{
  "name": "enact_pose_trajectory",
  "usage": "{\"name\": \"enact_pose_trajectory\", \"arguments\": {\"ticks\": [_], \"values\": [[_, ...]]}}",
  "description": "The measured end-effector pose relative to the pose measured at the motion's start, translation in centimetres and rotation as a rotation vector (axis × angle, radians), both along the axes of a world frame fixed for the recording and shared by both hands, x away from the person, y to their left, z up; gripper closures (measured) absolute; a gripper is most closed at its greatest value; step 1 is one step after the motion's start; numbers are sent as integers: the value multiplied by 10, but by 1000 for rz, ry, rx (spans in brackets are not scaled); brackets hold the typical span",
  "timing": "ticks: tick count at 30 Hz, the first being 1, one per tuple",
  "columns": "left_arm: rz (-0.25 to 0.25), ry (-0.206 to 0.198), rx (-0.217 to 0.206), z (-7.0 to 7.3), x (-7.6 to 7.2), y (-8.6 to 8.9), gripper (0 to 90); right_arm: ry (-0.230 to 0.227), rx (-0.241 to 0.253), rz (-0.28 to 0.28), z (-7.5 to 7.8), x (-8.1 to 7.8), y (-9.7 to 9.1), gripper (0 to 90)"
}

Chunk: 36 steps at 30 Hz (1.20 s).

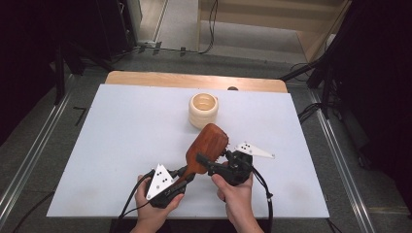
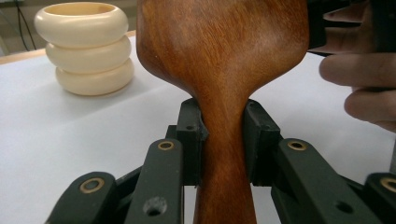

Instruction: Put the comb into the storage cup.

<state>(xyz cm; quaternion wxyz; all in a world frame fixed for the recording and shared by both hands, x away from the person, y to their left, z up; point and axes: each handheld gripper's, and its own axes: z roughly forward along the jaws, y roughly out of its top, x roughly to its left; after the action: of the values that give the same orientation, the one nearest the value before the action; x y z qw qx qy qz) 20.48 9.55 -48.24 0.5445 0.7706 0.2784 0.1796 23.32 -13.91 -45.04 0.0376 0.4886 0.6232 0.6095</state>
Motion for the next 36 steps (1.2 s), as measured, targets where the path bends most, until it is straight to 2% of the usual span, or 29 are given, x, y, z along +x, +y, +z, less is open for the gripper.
{"name": "enact_pose_trajectory", "arguments": {"ticks": [3,5,9,12,13,16,19,21,23,25,27,30,34,35,36], "values": [[-11,0,3,-1,-1,-2,716,11,-2,-16,-1,0,0,177],[-11,-8,9,-1,-2,-3,716,15,9,-5,-1,0,1,199],[-9,-15,8,-1,-3,-3,716,19,15,-12,-2,0,0,264],[-11,-24,18,-2,-4,-4,715,40,22,-24,-3,1,-2,313],[-9,-25,23,-2,-4,-5,715,49,30,-27,-5,1,-3,329],[-10,-30,31,-4,-5,-6,715,83,99,0,-11,4,-7,373],[-11,-28,37,-5,-4,-7,714,103,123,18,-13,5,-9,394],[-31,-11,40,-5,-1,-7,713,117,142,31,-15,6,-11,432],[-49,3,40,-5,2,-7,711,95,156,46,-16,5,-12,456],[-50,0,37,-5,2,-7,704,75,152,56,-15,4,-11,476],[-61,5,29,-5,2,-7,659,53,136,77,-13,3,-10,503],[-60,20,14,-6,5,-6,521,31,90,80,-12,2,-10,526],[-58,43,-23,-2,8,0,362,5,69,77,-10,1,-12,535],[-58,44,-31,-2,9,1,362,5,69,77,-10,1,-12,535],[-55,49,-37,-1,10,4,311,-6,62,76,-9,1,-13,536]]}}
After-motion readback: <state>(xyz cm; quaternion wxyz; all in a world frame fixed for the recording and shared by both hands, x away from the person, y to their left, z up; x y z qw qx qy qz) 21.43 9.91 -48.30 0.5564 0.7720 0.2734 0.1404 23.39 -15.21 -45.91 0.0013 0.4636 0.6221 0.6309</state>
